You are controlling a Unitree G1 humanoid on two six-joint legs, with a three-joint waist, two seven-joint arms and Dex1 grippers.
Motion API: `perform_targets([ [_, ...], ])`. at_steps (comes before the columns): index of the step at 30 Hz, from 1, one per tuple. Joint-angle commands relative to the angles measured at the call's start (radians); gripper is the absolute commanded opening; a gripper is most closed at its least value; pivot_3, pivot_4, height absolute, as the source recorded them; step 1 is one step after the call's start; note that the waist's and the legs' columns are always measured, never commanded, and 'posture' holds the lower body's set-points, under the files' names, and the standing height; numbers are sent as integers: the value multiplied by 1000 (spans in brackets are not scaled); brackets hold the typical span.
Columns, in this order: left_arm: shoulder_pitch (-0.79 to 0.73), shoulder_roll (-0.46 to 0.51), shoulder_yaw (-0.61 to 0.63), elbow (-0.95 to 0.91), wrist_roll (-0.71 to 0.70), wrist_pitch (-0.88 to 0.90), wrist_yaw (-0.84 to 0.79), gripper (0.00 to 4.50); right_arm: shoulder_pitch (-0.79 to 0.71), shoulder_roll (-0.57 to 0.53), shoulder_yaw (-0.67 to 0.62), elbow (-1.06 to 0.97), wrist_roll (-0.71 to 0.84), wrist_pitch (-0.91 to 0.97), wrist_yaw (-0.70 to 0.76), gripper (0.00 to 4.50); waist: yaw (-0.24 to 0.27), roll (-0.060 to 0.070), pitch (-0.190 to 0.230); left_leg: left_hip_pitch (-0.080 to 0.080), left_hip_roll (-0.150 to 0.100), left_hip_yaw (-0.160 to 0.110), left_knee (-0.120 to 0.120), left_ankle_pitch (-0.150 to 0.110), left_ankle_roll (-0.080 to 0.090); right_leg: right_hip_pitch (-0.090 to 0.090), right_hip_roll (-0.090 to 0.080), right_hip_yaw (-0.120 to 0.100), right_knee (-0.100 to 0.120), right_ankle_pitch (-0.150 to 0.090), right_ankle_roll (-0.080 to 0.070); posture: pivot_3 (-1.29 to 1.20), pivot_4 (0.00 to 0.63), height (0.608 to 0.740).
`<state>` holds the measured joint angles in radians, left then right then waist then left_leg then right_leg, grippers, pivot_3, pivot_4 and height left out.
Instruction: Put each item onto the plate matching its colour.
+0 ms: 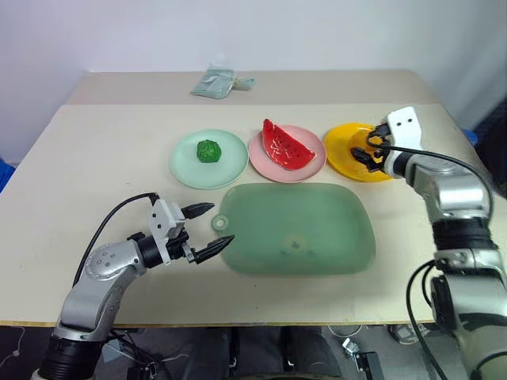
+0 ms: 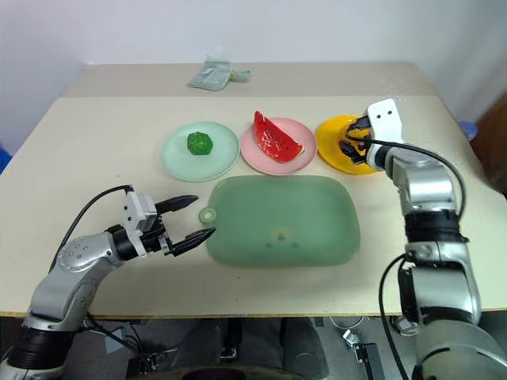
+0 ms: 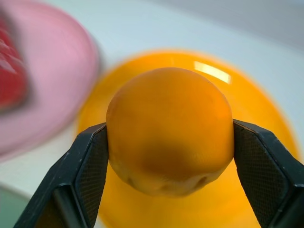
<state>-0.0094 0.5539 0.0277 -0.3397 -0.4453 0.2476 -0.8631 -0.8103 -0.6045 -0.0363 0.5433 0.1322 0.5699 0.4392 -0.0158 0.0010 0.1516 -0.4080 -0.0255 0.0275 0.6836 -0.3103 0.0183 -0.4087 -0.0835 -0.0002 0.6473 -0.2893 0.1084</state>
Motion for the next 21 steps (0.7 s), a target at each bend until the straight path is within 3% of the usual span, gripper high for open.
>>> perform_targets([
  [1, 8, 4, 17, -59, -13, -7, 10, 4500, -89, -2, -5, 137, -33, -104, 12, 3260, 0, 0, 0, 0, 0, 0, 0, 0, 0, 0, 0, 0, 0, 0, 0, 0, 150, 740],
  [2, 11, 4, 16, -66, -13, -5, 12, 4500, -104, -1, -4, 169, -34, -118, 21, 3260, -1, 0, 0, 0, 0, 0, 0, 0, 0, 0, 0, 0, 0, 0, 0, 0, 150, 740],
  [4, 18, 4, 14, -80, -15, 1, 17, 4500, -124, -2, -6, 212, -35, -140, 37, 4300, -2, 0, 0, 0, 0, 0, 0, 0, 0, 0, 0, 0, 0, 0, 0, 0, 150, 740],
  [5, 23, 5, 13, -85, -16, 2, 19, 4500, -123, -5, -7, 204, -37, -151, 45, 4478, -2, 0, 0, 0, 0, 0, 0, 0, 0, 0, 0, 0, 0, 0, 0, 0, 150, 740],
  [11, 37, 6, 27, -94, -15, 0, 31, 4500, -31, -73, -41, 36, -18, -210, 120, 4478, 5, 0, 0, 0, 0, 0, 0, 0, 0, 0, 0, 0, 0, 0, 0, 0, 150, 740],
  [16, 45, 8, 57, -94, -22, -4, 46, 4500, 285, -185, -191, -292, 144, -303, 362, 4478, 21, 0, 0, -1, 0, -1, 0, -1, 1, 1, 0, 0, -1, 0, 0, 0, 150, 740],
  [21, 45, 11, 118, -78, -28, 1, 73, 4500, 566, -274, -320, -488, 293, -221, 543, 4478, 17, 0, 0, 2, 1, -1, 0, -3, 6, 4, 0, 0, -1, 0, 0, 0, 150, 740],
])
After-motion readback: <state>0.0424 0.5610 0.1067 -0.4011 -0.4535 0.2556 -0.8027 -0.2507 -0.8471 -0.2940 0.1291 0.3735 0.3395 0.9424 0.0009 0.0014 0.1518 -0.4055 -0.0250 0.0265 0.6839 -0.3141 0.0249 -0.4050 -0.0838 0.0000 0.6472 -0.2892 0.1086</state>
